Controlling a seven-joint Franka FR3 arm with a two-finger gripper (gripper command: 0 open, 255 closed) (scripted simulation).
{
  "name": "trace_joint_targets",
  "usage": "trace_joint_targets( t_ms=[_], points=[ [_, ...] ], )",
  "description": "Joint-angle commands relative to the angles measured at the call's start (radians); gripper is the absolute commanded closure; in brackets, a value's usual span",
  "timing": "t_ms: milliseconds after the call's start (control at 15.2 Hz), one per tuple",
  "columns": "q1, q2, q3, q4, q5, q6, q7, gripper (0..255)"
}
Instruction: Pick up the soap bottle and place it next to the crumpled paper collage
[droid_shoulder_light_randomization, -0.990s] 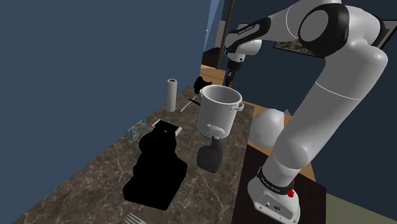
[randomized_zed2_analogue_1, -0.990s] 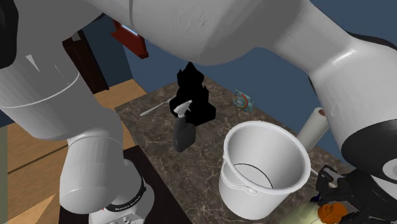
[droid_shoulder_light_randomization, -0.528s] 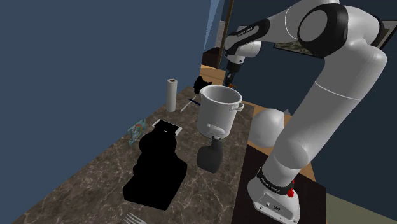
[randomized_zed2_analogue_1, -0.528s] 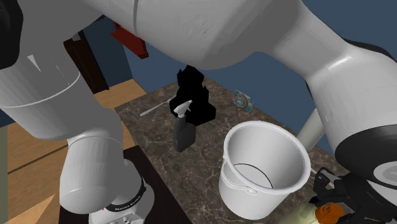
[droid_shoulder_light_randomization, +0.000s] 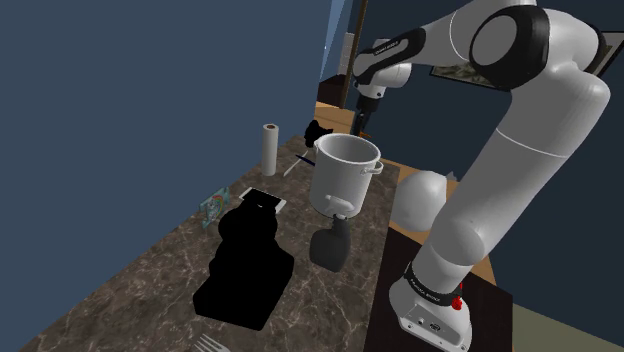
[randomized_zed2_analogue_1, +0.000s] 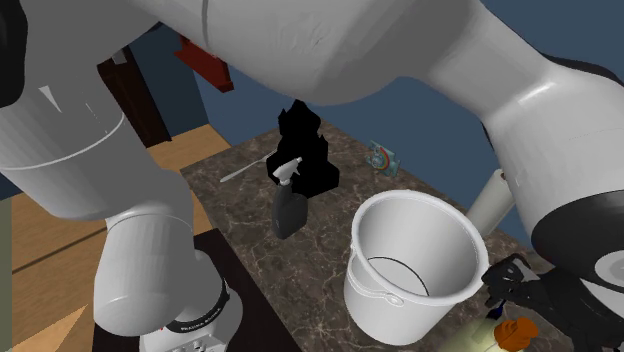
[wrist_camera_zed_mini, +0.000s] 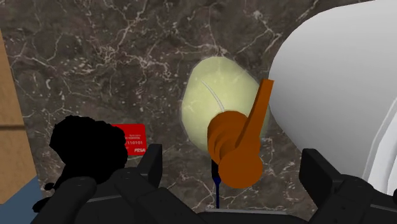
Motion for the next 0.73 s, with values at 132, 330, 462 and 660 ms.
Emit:
trace_joint_targets(
  t_ms=[132, 330, 462, 660],
  points=[
    [0.001, -0.037, 0.003, 0.076, -0.021, -0.109, 0.016, 0],
    [0.001, -0.037, 0.003, 0.076, -0.021, -0.109, 0.016, 0],
    [0.001, -0.037, 0.003, 0.076, -0.021, -0.109, 0.016, 0],
    [0.001, -0.037, 0.003, 0.076, -0.021, -0.109, 0.016, 0]
  ],
)
